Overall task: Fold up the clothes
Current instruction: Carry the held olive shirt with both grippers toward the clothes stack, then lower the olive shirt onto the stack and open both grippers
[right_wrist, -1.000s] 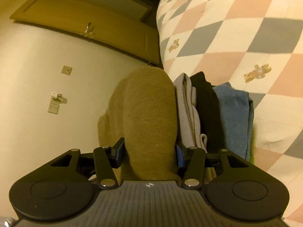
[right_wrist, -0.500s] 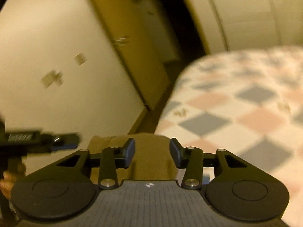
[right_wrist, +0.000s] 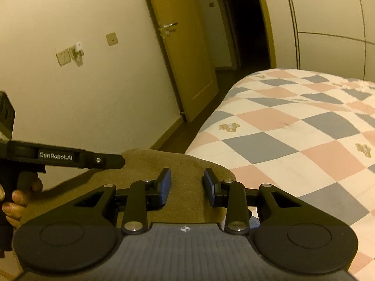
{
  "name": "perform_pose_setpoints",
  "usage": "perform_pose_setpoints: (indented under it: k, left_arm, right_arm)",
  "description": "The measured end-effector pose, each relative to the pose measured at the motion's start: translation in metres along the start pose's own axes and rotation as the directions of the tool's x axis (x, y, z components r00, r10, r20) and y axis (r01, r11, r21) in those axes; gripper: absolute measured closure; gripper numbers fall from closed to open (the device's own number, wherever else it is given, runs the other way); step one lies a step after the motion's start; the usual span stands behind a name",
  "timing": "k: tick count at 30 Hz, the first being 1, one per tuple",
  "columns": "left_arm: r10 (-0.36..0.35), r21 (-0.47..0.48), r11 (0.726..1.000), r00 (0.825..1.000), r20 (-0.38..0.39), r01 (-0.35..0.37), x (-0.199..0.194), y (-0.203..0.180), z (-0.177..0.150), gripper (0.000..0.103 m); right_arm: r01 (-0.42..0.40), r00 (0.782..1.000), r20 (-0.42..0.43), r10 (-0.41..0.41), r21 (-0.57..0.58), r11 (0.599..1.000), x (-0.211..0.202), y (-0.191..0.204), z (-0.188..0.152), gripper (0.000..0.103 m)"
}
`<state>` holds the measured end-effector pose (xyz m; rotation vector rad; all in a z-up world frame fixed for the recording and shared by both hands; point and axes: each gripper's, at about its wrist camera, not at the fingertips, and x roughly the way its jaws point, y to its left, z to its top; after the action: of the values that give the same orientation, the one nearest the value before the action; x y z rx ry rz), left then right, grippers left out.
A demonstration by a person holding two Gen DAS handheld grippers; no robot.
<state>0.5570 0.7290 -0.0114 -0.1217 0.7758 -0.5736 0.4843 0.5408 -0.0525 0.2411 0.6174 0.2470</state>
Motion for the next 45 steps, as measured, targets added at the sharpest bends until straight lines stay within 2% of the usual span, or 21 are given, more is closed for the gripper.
perform_pose_setpoints:
  k: [3, 7, 11, 14, 17, 22, 26, 29, 32, 35, 38, 40, 44, 45]
  left_arm:
    - [-0.052, 0.024, 0.998, 0.999, 0.011, 0.052, -0.031, -0.012, -0.004, 0.079]
    - [-0.087, 0.069, 0.994, 0.996, -0.026, 0.088, -0.053, -0.027, -0.027, 0.079]
    - [-0.027, 0.070, 0.997, 0.995, -0.092, 0.033, -0.036, -0.028, -0.053, 0.079]
    - [0.017, 0.077, 0.997, 0.996, -0.089, -0.010, -0.030, -0.027, -0.060, 0.079]
    - [0.047, 0.096, 0.995, 0.995, -0.088, -0.039, -0.041, -0.033, -0.058, 0.079]
    - [0.075, 0.098, 0.993, 0.993, -0.095, -0.066, -0.068, -0.045, -0.062, 0.080]
    - [0.125, 0.111, 0.988, 0.983, -0.134, -0.110, -0.073, -0.056, -0.076, 0.076]
    - [0.170, 0.104, 0.983, 0.970, -0.175, -0.153, -0.066, -0.058, -0.089, 0.074]
    - [0.209, 0.113, 0.975, 0.961, -0.178, -0.191, -0.067, -0.064, -0.096, 0.074]
    - [0.249, 0.132, 0.965, 0.954, -0.169, -0.229, -0.076, -0.074, -0.094, 0.069]
    - [0.273, 0.133, 0.958, 0.951, -0.146, -0.254, -0.089, -0.083, -0.091, 0.063]
    - [0.282, 0.123, 0.956, 0.950, -0.134, -0.266, -0.096, -0.089, -0.091, 0.062]
    - [0.300, 0.105, 0.952, 0.947, -0.111, -0.289, -0.104, -0.100, -0.093, 0.062]
    - [0.303, 0.098, 0.951, 0.947, -0.107, -0.293, -0.106, -0.103, -0.095, 0.062]
  right_arm:
    - [-0.036, 0.999, 0.034, 0.034, 0.043, 0.998, -0.024, -0.004, 0.006, 0.065]
    - [-0.100, 0.993, 0.062, 0.097, 0.047, 0.994, -0.064, -0.002, 0.003, 0.065]
    - [-0.129, 0.991, 0.042, 0.128, 0.021, 0.991, -0.086, 0.008, -0.016, 0.065]
    - [-0.113, 0.994, -0.012, 0.112, -0.032, 0.993, -0.081, 0.016, -0.031, 0.066]
    - [-0.095, 0.995, -0.037, 0.092, -0.085, 0.992, -0.073, 0.024, -0.040, 0.067]
    - [-0.098, 0.995, -0.011, 0.098, -0.086, 0.991, -0.092, 0.033, -0.035, 0.066]
    - [-0.132, 0.991, 0.016, 0.133, -0.052, 0.990, -0.118, 0.037, -0.038, 0.066]
    - [-0.128, 0.991, -0.033, 0.126, -0.046, 0.991, -0.118, 0.038, -0.048, 0.065]
    - [-0.090, 0.991, -0.104, 0.086, -0.039, 0.995, -0.107, 0.037, -0.060, 0.063]
    - [-0.075, 0.989, -0.127, 0.070, -0.036, 0.997, -0.104, 0.038, -0.065, 0.057]
    - [-0.078, 0.993, -0.094, 0.077, 0.000, 0.997, -0.116, 0.037, -0.061, 0.048]
    - [-0.081, 0.994, -0.070, 0.083, 0.032, 0.996, -0.128, 0.034, -0.058, 0.038]
    - [-0.098, 0.993, -0.049, 0.103, 0.104, 0.990, -0.142, 0.022, -0.051, 0.026]
    - [-0.102, 0.993, -0.047, 0.108, 0.119, 0.988, -0.145, 0.019, -0.050, 0.018]
